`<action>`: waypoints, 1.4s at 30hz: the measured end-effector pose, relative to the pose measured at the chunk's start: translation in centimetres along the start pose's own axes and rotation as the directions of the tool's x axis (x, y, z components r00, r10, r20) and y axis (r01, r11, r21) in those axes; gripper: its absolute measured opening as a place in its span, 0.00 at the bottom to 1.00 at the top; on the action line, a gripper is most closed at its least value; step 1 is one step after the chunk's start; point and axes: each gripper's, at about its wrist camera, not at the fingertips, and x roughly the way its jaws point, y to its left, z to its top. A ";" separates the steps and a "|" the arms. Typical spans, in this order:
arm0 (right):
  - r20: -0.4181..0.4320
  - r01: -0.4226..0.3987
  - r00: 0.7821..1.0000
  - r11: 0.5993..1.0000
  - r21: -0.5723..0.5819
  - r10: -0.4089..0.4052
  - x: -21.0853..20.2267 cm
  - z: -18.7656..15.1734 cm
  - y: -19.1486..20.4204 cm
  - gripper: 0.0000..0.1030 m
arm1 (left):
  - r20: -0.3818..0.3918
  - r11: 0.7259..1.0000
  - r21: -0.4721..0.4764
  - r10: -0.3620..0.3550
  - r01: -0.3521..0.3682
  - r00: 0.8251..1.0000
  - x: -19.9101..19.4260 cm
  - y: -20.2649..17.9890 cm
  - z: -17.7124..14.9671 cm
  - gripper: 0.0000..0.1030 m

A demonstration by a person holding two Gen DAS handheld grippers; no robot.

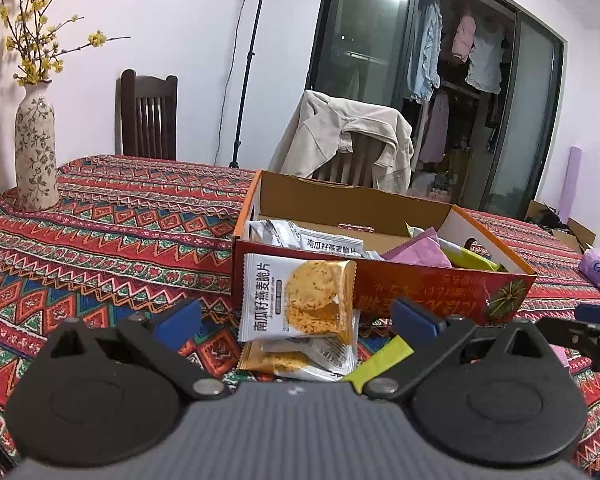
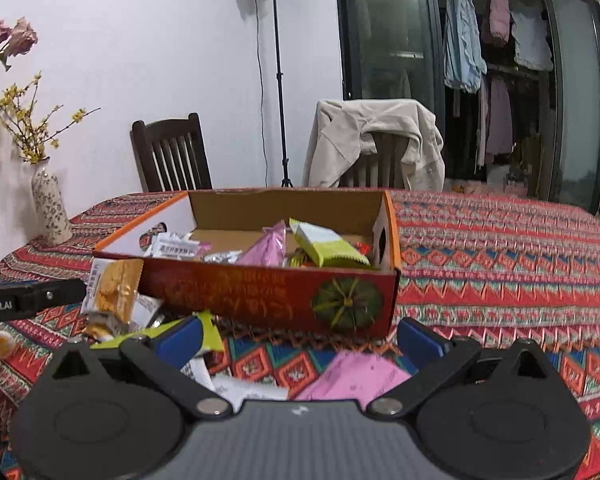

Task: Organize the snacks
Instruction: 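Withdraw both tools from the box back toward the snack pile, then reach the right tool toward a pink packet while the left tool reaches a cracker packet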

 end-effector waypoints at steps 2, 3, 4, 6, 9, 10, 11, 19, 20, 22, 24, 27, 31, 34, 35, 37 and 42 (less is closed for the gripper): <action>-0.006 0.011 1.000 1.000 -0.003 -0.011 0.0 -0.5 -0.2 1.00 | 0.006 1.000 0.000 -0.002 0.002 1.000 -0.1 0.0 -0.1 1.00; -0.010 0.019 1.000 1.000 -0.003 -0.019 0.1 -0.7 -0.3 1.00 | 0.007 1.000 -0.002 -0.004 0.004 1.000 -0.1 0.0 -0.1 1.00; -0.022 0.028 0.999 1.000 0.001 -0.028 0.2 -1.0 -0.6 1.00 | 0.007 1.000 -0.003 -0.007 0.007 1.000 -0.1 0.0 -0.2 1.00; -0.048 0.040 0.998 0.999 0.013 -0.040 0.3 -1.5 -1.2 1.00 | 0.003 1.000 -0.003 -0.007 0.007 1.000 -0.1 0.0 -0.3 1.00; -0.072 0.054 0.996 0.998 0.023 -0.053 0.2 -2.0 -1.9 1.00 | -0.004 1.000 -0.003 -0.003 0.003 1.000 0.2 0.0 -0.4 1.00; -0.074 0.058 0.996 0.998 0.023 -0.056 0.1 -2.1 -2.0 1.00 | -0.005 1.000 -0.005 -0.004 0.004 1.000 0.2 0.0 -0.4 1.00; -0.077 0.058 0.995 0.998 0.024 -0.056 0.1 -2.1 -2.2 1.00 | -0.006 1.000 -0.008 -0.004 0.004 1.000 0.3 0.1 -0.4 1.00; -0.155 0.088 0.984 0.996 -0.010 -0.089 2.2 -2.0 -2.7 1.00 | -0.015 1.000 -0.025 -0.005 0.004 1.000 0.5 0.4 -0.5 1.00; -0.168 0.092 0.982 0.996 -0.009 -0.092 2.6 -1.9 -2.9 1.00 | -0.016 1.000 -0.026 -0.005 0.005 1.000 0.5 0.4 -0.4 1.00; -0.192 0.100 0.977 0.995 0.011 -0.096 3.4 -1.8 -3.3 1.00 | -0.016 1.000 -0.027 -0.005 0.004 1.000 0.5 0.4 -0.4 1.00; -0.212 0.092 0.974 0.995 0.041 -0.081 4.2 -1.8 -3.8 1.00 | -0.017 1.000 -0.030 -0.005 0.005 1.000 0.5 0.5 -0.5 1.00; -0.224 0.090 0.972 0.995 0.052 -0.076 5.1 -1.7 -4.0 1.00 | -0.020 1.000 -0.031 0.003 -0.003 1.000 0.6 0.5 -0.5 1.00; -0.223 0.102 0.970 0.995 0.022 -0.094 5.9 -1.9 -3.7 1.00 | -0.027 0.999 -0.037 0.021 -0.022 0.999 0.8 0.5 -0.5 1.00; -0.225 0.104 0.969 0.994 -0.011 -0.104 5.9 -2.0 -3.2 1.00 | -0.032 0.999 -0.030 0.033 -0.034 0.999 1.0 0.4 -0.6 1.00; -0.223 0.105 0.969 0.994 -0.019 -0.107 5.9 -2.1 -3.1 1.00 | -0.033 0.999 -0.028 0.037 -0.038 0.999 1.0 0.4 -0.6 1.00; -0.211 0.097 0.972 0.995 -0.027 -0.100 5.7 -2.1 -2.9 0.95 | -0.033 0.999 -0.022 0.045 -0.046 0.998 1.1 0.3 -0.6 1.00; -0.154 0.127 0.978 0.988 -0.085 -0.139 4.8 -2.4 -1.8 0.81 | -0.035 0.998 -0.026 0.063 -0.064 0.997 1.2 0.4 -0.7 1.00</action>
